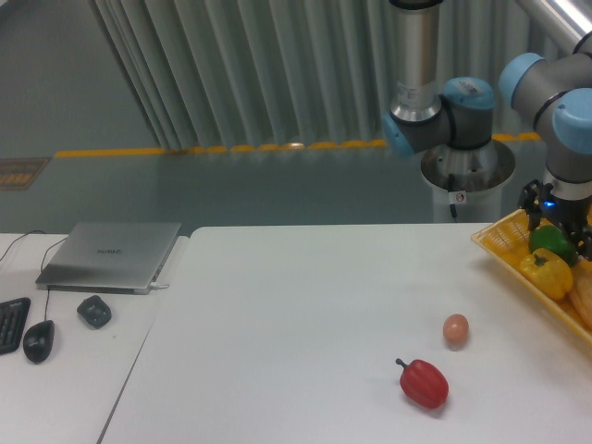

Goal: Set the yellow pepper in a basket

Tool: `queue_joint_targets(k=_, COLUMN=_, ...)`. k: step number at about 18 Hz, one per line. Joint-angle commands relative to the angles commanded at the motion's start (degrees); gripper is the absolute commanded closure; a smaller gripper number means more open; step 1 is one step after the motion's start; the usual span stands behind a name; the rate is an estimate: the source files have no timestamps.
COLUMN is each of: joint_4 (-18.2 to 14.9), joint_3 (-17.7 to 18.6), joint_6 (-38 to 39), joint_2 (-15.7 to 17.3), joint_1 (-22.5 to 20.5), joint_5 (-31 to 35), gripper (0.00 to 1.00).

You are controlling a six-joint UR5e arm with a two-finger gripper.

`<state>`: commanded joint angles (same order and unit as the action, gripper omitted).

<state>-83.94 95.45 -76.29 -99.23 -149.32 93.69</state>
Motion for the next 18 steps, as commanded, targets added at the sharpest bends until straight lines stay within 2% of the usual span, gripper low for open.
queue_joint_targets(k=2, joint_4=1.13, joint_3=-0.52, joint_6=0.0, joint_2=0.09, joint_1=-1.31, joint_5=-0.44, gripper=0.0)
queue_joint_targets(k=4, joint_4=4.47, joint_3=-0.88, joint_6=0.0, joint_2=0.17, joint_1=-1.58, joint_5=-1.05, gripper=0.0)
queue_joint_targets(k=11, joint_4=5.27, joint_3=-1.58, joint_6=-0.09, joint_2=0.09, joint_1=-3.51, joint_5=-0.88, gripper=0.0)
queue_joint_targets(k=14, joint_4=7.46, joint_3=-2.46, joint_6=0.0, joint_2=-0.7, joint_1=-3.61, joint_5=-0.97, gripper=0.0)
queue_joint_targets(k=18, joint_4=8.18, joint_3=-2.55, joint_6=0.18, joint_2=-0.7, joint_1=-3.08, joint_5=-1.05, gripper=0.0)
